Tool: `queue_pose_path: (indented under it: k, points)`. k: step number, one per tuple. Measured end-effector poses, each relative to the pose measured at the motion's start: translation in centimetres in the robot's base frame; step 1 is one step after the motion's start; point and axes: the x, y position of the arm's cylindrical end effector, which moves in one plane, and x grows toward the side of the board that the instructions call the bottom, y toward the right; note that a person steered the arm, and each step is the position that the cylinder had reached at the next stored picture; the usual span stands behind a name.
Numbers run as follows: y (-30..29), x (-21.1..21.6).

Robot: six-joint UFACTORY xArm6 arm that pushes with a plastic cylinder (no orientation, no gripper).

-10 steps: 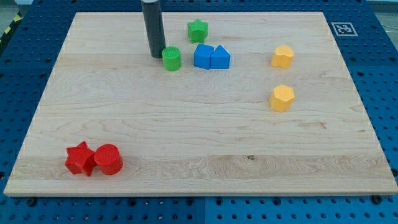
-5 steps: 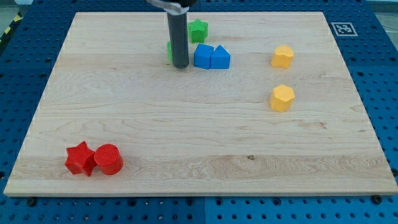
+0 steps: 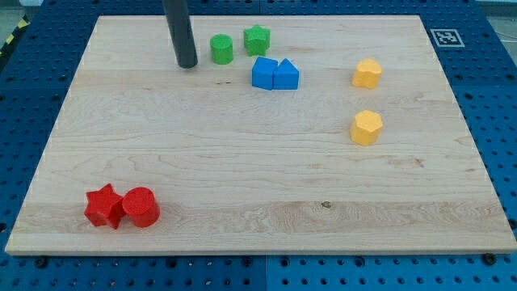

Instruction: Push the green circle into the green star

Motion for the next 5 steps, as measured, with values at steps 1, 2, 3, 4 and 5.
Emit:
queue_pose_path:
  k: [1,2,3,4,5]
  points:
    - [2.4,-2.2]
    - [5.8,-5.0]
    - [6.3,-6.0]
    - [2.5,-5.1]
    - [1.0,-2.1]
